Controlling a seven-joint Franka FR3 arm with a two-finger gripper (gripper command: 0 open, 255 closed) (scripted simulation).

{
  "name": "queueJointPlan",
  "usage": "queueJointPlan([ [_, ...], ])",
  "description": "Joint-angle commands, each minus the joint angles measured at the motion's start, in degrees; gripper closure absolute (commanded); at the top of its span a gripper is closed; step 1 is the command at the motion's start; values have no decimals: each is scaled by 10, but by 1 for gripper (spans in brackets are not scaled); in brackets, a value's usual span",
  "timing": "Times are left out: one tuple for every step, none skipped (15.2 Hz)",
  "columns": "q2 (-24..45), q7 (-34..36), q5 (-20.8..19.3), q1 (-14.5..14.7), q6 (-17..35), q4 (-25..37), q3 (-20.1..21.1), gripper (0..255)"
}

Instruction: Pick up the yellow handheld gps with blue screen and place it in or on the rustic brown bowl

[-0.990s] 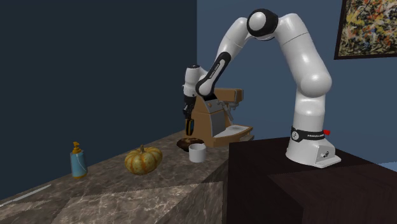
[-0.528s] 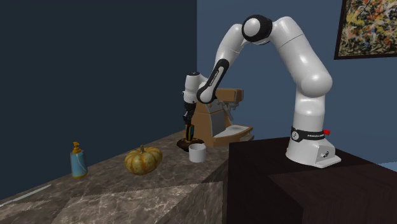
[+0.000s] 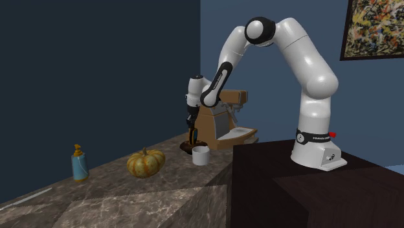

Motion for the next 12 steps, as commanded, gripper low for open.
queueJointPlan([
  [0, 0, 0, 0, 0, 0, 0, 255],
  [0, 0, 0, 0, 0, 0, 0, 0],
  [0, 0, 0, 0, 0, 0, 0, 0],
  [0, 0, 0, 0, 0, 0, 0, 0],
  [0, 0, 0, 0, 0, 0, 0, 0],
  [0, 0, 0, 0, 0, 0, 0, 0],
  [0, 0, 0, 0, 0, 0, 0, 0],
  [-20, -2, 1, 2, -9, -12, 2, 0],
  [-41, -4, 3, 3, -19, -23, 5, 0],
  [-61, -6, 5, 5, -29, -34, 8, 0],
  [-76, -8, 8, 6, -38, -42, 11, 0],
  [-76, -8, 8, 6, -38, -42, 11, 0],
])
